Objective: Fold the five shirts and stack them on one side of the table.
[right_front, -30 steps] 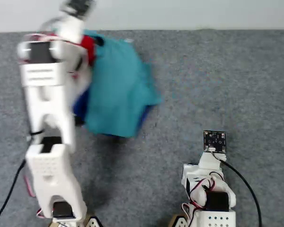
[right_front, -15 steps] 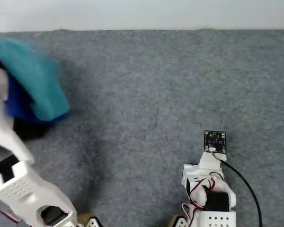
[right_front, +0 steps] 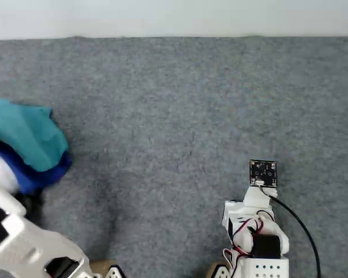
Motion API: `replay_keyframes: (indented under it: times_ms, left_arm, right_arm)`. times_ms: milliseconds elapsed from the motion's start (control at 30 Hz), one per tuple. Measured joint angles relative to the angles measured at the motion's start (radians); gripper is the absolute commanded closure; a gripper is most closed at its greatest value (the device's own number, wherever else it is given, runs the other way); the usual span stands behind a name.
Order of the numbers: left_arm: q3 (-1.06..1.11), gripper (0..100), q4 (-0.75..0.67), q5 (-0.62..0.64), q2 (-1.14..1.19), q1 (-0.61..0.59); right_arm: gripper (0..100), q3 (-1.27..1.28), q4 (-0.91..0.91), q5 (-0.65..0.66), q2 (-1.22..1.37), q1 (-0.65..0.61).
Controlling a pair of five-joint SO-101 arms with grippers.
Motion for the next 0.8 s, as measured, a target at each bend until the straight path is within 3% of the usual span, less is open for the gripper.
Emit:
replay_keyframes:
  times_ms: [300, 467, 800]
  left_arm:
    - [0.219, 73, -0.003, -0.049, -0.189, 0.126]
    - [0.287, 73, -0.060, -0.057, -0.077, 0.187]
    - [0.288, 73, -0.081, -0.224, 0.236, 0.229]
  right_arm:
    - [99.0, 0.000, 0.000, 0.000, 0.000, 0.000]
    - [99.0, 0.000, 0.000, 0.000, 0.000, 0.000]
    - [99.0, 0.000, 0.000, 0.000, 0.000, 0.000]
